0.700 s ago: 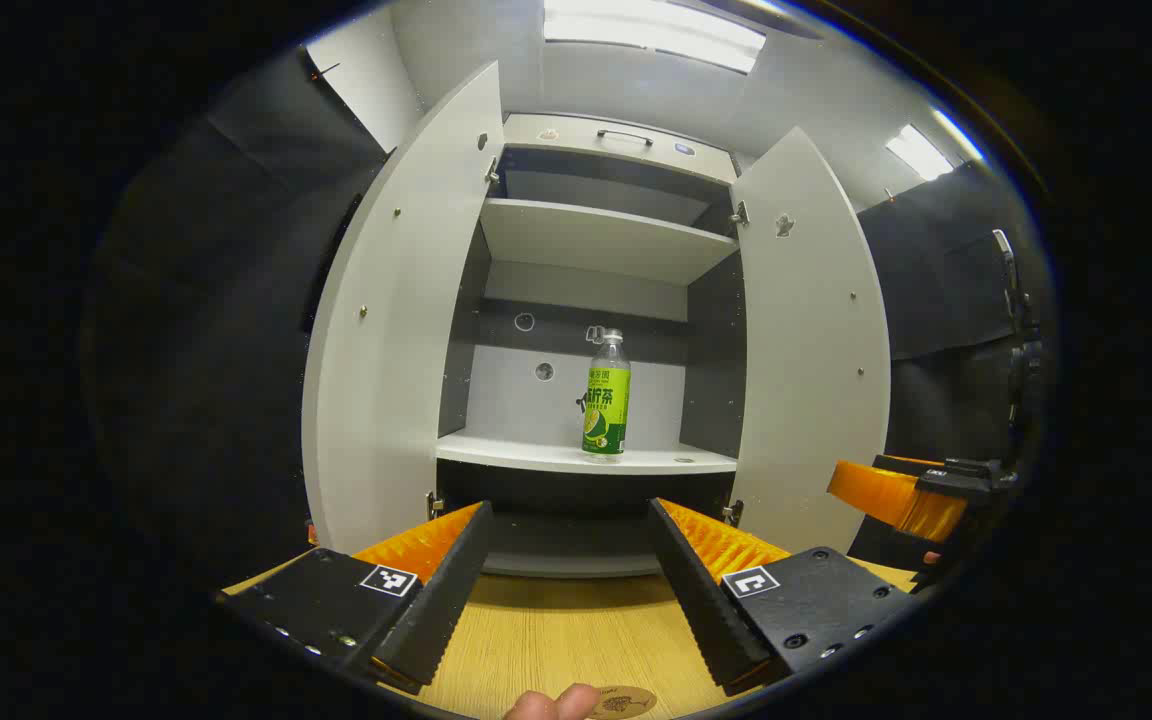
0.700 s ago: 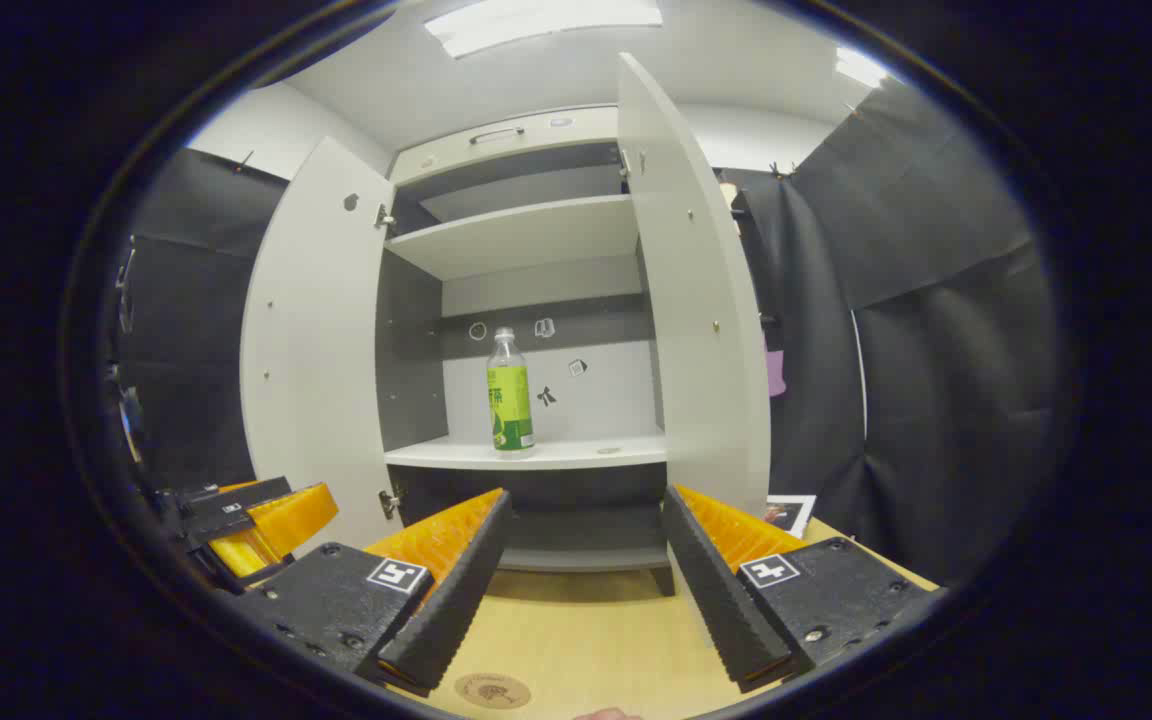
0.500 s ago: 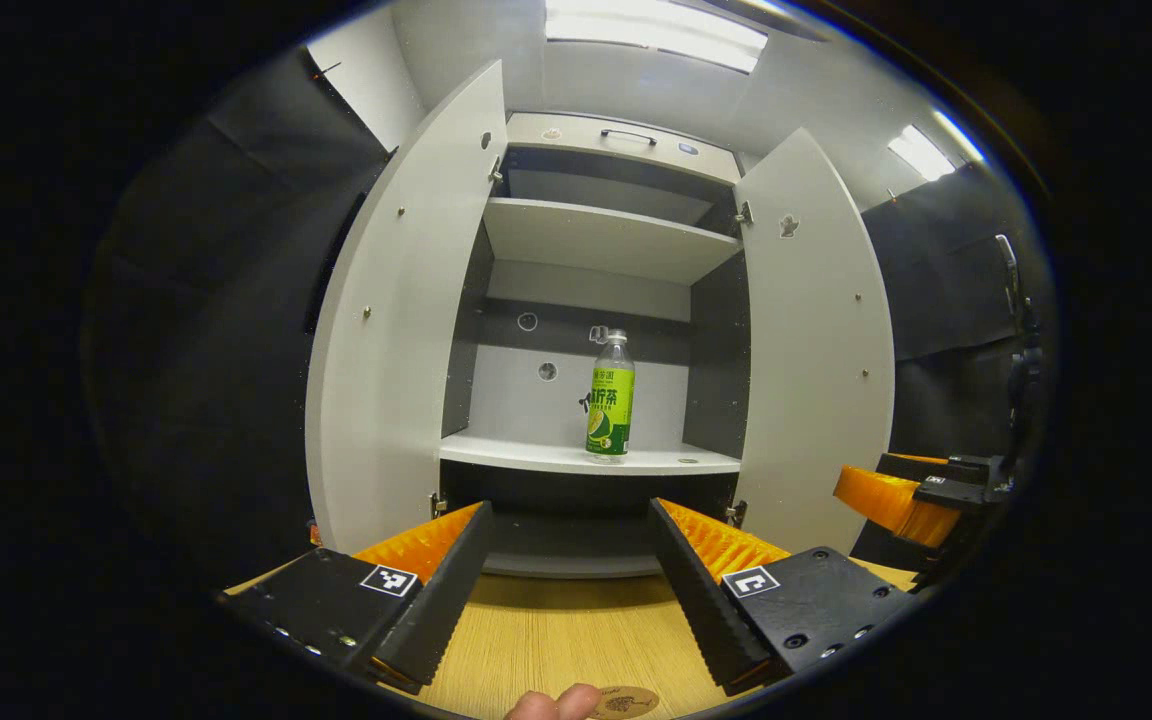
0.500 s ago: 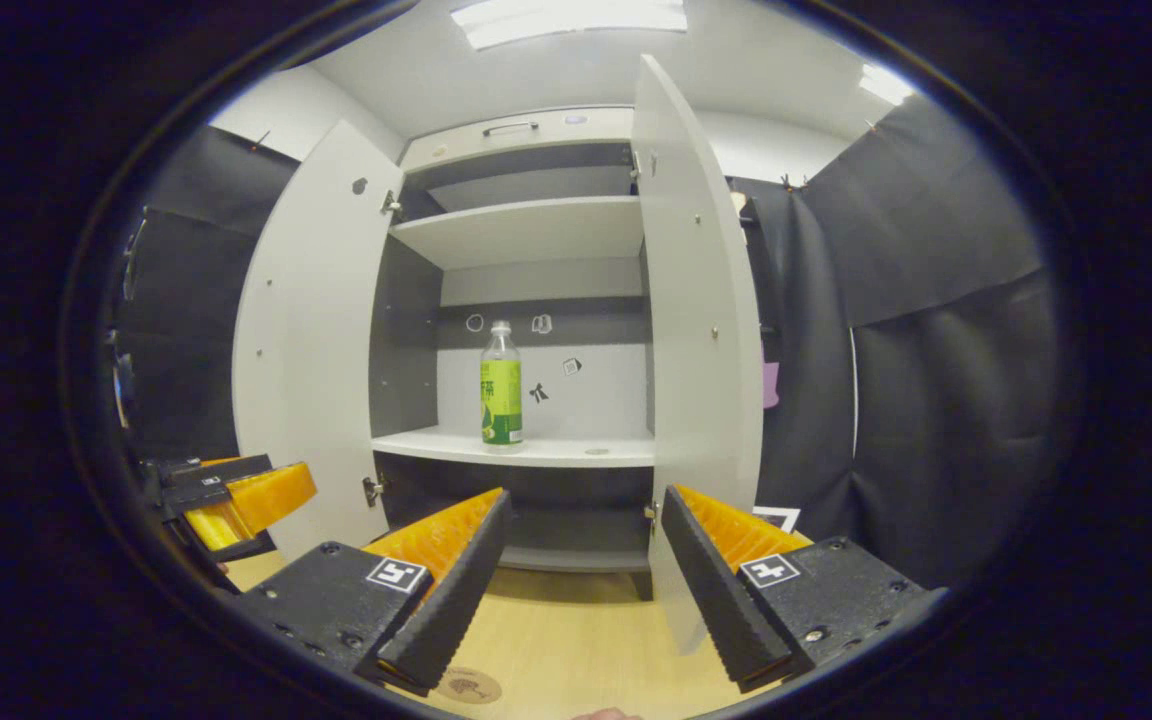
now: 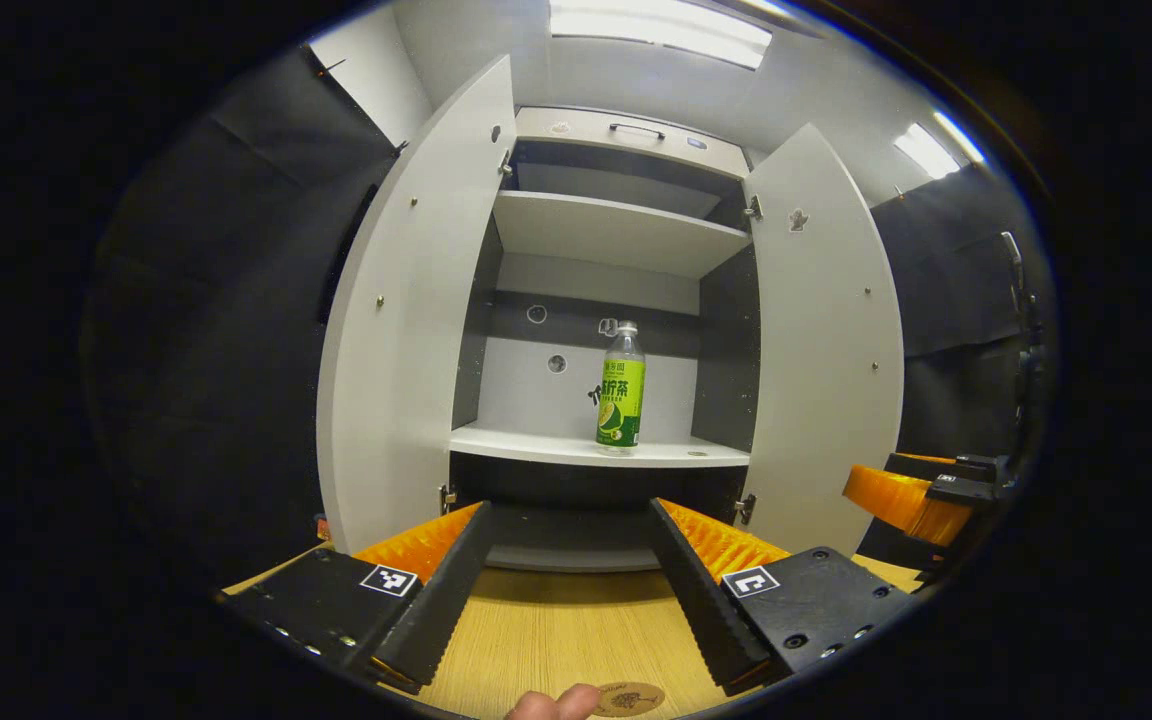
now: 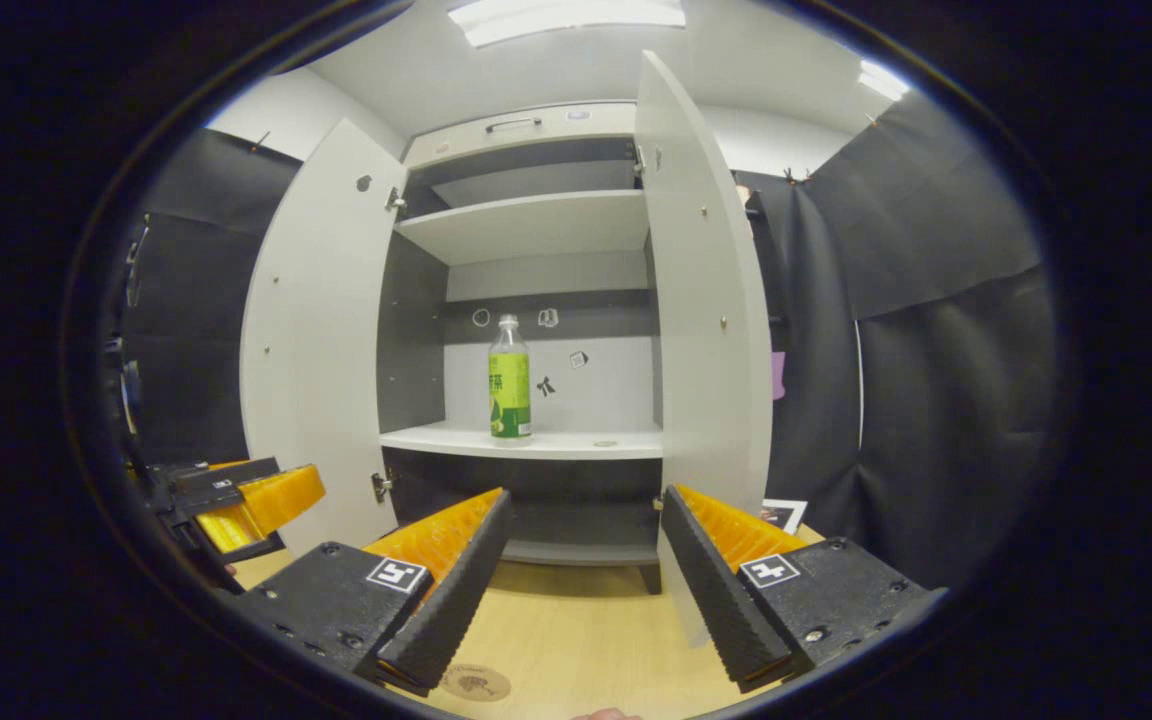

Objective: Grasp the bottle in the cabinet with the left hand and place it on the coaster, then close the right door with the right hand and the left door with the left hand.

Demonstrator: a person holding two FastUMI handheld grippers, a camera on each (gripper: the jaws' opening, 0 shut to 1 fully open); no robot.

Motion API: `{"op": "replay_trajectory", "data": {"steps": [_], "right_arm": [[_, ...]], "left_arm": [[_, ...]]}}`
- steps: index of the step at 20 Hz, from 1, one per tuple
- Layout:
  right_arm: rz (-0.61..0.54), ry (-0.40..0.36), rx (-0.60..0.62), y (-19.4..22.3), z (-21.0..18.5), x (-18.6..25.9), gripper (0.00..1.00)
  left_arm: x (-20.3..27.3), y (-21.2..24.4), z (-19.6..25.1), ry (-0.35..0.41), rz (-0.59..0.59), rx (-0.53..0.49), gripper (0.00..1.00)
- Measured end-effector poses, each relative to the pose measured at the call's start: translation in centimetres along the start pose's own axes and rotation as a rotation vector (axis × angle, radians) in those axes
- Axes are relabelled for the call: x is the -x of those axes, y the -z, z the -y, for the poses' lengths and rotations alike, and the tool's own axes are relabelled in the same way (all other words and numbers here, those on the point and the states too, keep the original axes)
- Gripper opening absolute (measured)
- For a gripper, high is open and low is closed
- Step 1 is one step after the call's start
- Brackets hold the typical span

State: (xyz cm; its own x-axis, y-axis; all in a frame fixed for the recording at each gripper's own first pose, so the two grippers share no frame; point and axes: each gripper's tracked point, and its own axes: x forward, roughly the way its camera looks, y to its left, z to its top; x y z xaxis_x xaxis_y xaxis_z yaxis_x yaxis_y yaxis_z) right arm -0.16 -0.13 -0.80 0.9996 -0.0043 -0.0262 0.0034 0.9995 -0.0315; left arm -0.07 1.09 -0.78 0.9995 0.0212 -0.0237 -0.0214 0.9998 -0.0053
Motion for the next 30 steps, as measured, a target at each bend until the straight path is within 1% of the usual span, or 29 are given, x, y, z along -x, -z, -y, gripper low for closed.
{"op": "replay_trajectory", "data": {"steps": [3,5,8,9,10,11,12,13,14,15,16,17,20,22,24,26,30], "right_arm": [[-0.003,0.000,-0.003,0.1,0.0,-0.2,0.99],[-0.007,0.002,0.004,0.2,0.1,-0.3,0.99],[-0.003,0.015,0.009,0.0,0.7,-0.4,0.99],[-0.002,0.019,0.004,-0.1,0.8,-0.4,0.99],[0.000,0.022,-0.001,-0.1,1.0,-0.4,0.99],[0.000,0.030,-0.001,-0.2,1.2,-0.4,0.99],[0.002,0.039,0.001,-0.1,1.4,-0.3,0.99],[0.006,0.045,0.002,-0.3,1.6,-0.3,0.95],[0.008,0.051,0.004,-0.3,1.7,-0.3,0.99],[0.006,0.059,0.005,-0.2,2.0,-0.3,0.99],[0.003,0.067,0.005,-0.2,2.2,-0.3,0.99],[0.002,0.073,0.001,-0.2,2.4,-0.3,0.99],[0.002,0.072,-0.004,-0.5,2.5,-0.4,0.99],[0.012,0.081,0.018,-0.8,2.7,-0.3,0.99],[0.014,0.083,0.019,-0.8,2.6,-0.4,0.99],[0.012,0.088,0.011,-0.7,2.5,-0.5,0.99],[0.007,0.105,0.008,-0.5,3.1,-0.4,0.99]], "left_arm": [[-0.3,-0.3,-0.3,-0.005,0.008,-0.004,0.95],[-0.7,-0.8,0.1,0.009,0.018,0.004,0.95],[-2.9,-2.8,2.0,0.106,0.035,0.025,0.95],[-3.8,-3.6,2.6,0.131,0.045,0.022,0.99],[-5.0,-4.5,3.1,0.157,0.057,0.013,0.95],[-6.2,-5.2,3.6,0.180,0.070,0.001,0.95],[-7.4,-5.8,4.2,0.194,0.080,-0.013,0.95],[-8.6,-6.2,4.6,0.201,0.082,-0.023,0.99],[-9.9,-6.5,5.1,0.220,0.078,-0.028,0.99],[-11.2,-6.7,5.9,0.246,0.073,-0.032,0.95],[-12.9,-7.1,6.6,0.267,0.082,-0.037,0.99],[-14.4,-7.5,6.9,0.274,0.092,-0.044,0.95],[-20.0,-8.4,7.4,0.258,0.104,-0.054,0.94],[-23.6,-8.6,7.4,0.244,0.114,-0.040,0.94],[-26.9,-8.2,7.6,0.240,0.097,-0.020,0.94],[-29.2,-8.0,7.5,0.222,0.074,-0.027,0.95],[-32.0,-7.5,7.5,0.190,0.079,-0.057,0.95]]}}
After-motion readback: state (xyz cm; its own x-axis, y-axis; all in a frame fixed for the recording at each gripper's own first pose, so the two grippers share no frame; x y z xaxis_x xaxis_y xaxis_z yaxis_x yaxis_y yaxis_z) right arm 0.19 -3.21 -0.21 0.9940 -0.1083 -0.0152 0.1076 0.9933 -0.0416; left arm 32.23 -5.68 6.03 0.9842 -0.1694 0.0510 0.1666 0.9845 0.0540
